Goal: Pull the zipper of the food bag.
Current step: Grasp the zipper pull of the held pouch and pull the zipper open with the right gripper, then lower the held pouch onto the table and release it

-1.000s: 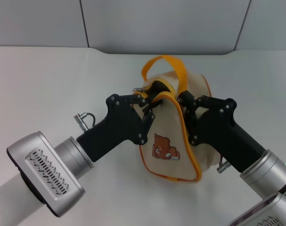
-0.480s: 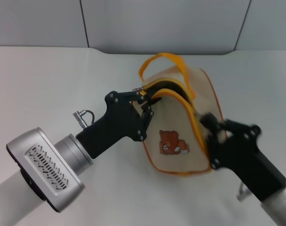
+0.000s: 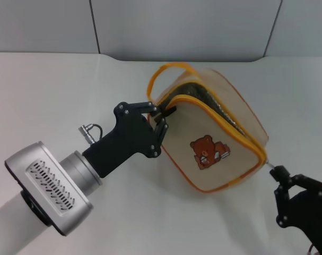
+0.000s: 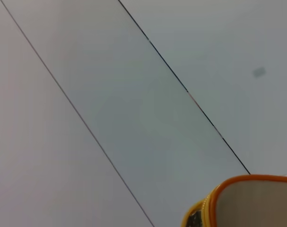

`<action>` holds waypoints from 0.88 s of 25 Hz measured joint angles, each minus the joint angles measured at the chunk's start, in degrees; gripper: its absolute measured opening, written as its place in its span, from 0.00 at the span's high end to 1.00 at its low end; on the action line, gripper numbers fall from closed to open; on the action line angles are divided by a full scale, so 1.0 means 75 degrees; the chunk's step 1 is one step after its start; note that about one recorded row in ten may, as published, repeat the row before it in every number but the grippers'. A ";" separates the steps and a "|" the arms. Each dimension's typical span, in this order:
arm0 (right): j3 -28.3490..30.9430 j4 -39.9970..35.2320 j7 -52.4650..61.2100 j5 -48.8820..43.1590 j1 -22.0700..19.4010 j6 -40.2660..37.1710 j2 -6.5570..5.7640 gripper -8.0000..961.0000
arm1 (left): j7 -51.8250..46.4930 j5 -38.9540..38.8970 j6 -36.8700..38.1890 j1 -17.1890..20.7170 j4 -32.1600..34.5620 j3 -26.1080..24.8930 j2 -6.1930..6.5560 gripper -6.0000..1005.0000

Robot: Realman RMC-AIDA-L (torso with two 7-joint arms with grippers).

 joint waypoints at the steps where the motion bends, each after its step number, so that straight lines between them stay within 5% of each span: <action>1: -0.0001 -0.0011 0.0066 -0.0006 0.0007 -0.0136 0.0000 0.99 | -0.0099 -0.0022 -0.0002 0.0040 -0.0016 -0.0003 -0.0002 0.93; 11: -0.0046 -0.0259 0.2330 -0.0055 0.0241 -0.0807 -0.0066 0.84 | -0.2072 -0.0115 0.0113 0.0977 -0.0181 -0.0055 -0.0001 0.93; 19: -0.0159 -0.2234 0.7586 -0.1185 0.0831 -0.1621 -0.0083 0.68 | -0.2440 0.0002 0.0569 0.1449 -0.0398 -0.0029 0.0118 0.81; 20: -0.0159 -0.2905 0.8887 -0.1605 0.1069 -0.1830 -0.0088 0.47 | -0.2534 0.0059 0.0660 0.1437 -0.0355 -0.0003 0.0153 0.80; 22: -0.0161 -0.3260 0.9560 -0.1794 0.1195 -0.1932 -0.0092 0.41 | -0.2921 0.0346 0.0886 0.1420 -0.0284 0.0033 0.0280 0.76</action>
